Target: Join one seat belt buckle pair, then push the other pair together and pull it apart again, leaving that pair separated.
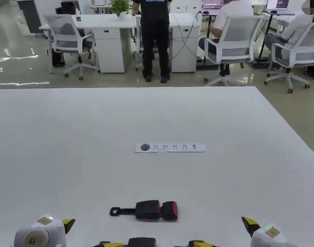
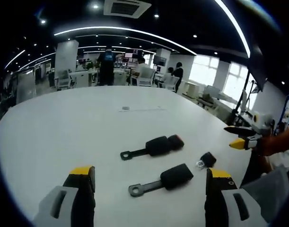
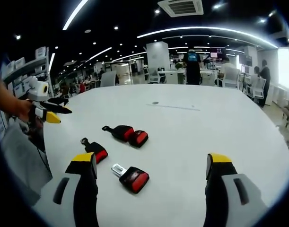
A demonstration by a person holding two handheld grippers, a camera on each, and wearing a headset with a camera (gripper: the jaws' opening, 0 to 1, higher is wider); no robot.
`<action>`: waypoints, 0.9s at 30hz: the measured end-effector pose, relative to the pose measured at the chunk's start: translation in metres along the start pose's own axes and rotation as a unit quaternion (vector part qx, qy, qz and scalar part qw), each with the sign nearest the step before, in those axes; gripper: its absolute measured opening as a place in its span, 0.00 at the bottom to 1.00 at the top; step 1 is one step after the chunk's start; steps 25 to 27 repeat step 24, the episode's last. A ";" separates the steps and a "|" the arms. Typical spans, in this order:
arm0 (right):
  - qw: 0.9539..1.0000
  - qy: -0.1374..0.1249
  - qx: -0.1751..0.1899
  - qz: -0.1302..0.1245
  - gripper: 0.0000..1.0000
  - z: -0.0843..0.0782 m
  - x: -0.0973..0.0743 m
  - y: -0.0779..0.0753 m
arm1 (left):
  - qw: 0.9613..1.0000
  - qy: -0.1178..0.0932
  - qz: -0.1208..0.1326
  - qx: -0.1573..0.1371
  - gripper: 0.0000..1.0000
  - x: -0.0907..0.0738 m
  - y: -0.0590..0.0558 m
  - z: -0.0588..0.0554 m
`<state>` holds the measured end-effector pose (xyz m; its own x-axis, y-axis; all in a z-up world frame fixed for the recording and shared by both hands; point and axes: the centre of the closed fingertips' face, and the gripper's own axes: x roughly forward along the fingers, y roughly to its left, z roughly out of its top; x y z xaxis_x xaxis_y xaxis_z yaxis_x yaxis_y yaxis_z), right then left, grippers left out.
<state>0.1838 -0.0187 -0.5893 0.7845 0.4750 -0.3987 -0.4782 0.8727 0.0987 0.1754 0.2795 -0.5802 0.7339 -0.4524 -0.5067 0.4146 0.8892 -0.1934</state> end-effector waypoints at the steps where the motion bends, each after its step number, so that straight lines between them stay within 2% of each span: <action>1: 1.000 -0.002 -0.001 0.000 0.96 -0.001 -0.004 0.001 | 1.000 0.000 -0.001 0.000 1.00 -0.002 0.002 -0.002; 4: 1.000 -0.007 -0.003 -0.004 0.96 -0.002 -0.013 0.002 | 1.000 -0.013 -0.006 0.001 1.00 -0.010 -0.005 0.001; 6: 1.000 -0.012 -0.002 -0.004 0.96 -0.001 -0.020 0.005 | 1.000 -0.015 -0.008 0.000 1.00 -0.014 -0.004 -0.001; 7: 1.000 -0.013 -0.004 -0.005 0.96 -0.001 -0.023 0.006 | 1.000 -0.016 -0.010 0.002 1.00 -0.017 -0.015 0.003; 8: 1.000 -0.015 -0.007 -0.006 0.96 -0.001 -0.025 0.005 | 1.000 -0.016 -0.011 0.005 1.00 -0.020 -0.018 0.003; 10: 1.000 -0.016 -0.008 -0.006 0.96 -0.003 -0.027 0.002 | 1.000 -0.018 -0.012 0.007 1.00 -0.021 -0.014 0.000; 12: 1.000 -0.017 -0.008 -0.006 0.96 -0.003 -0.030 0.002 | 1.000 -0.022 -0.012 0.007 1.00 -0.027 -0.021 0.004; 13: 1.000 -0.019 -0.010 -0.006 0.96 -0.003 -0.032 0.003 | 1.000 -0.026 -0.014 0.007 1.00 -0.026 -0.017 0.003; 16: 1.000 -0.020 -0.010 -0.006 0.97 -0.005 -0.036 0.005 | 0.999 -0.029 -0.014 0.008 1.00 -0.029 -0.016 0.003; 18: 1.000 -0.021 -0.008 -0.008 0.97 -0.005 -0.037 0.004 | 0.999 -0.029 -0.013 0.011 1.00 -0.035 -0.023 0.007; 22: 1.000 -0.022 -0.007 -0.009 0.97 -0.004 -0.040 0.004 | 0.999 -0.036 -0.015 0.010 1.00 -0.035 -0.012 0.002; 24: 1.000 -0.023 -0.007 -0.009 0.97 -0.003 -0.040 0.005 | 0.999 -0.035 -0.016 0.010 1.00 -0.038 -0.017 0.005; 27: 1.000 -0.023 -0.007 -0.009 0.97 -0.003 -0.040 0.005 | 0.999 -0.035 -0.016 0.010 1.00 -0.038 -0.017 0.005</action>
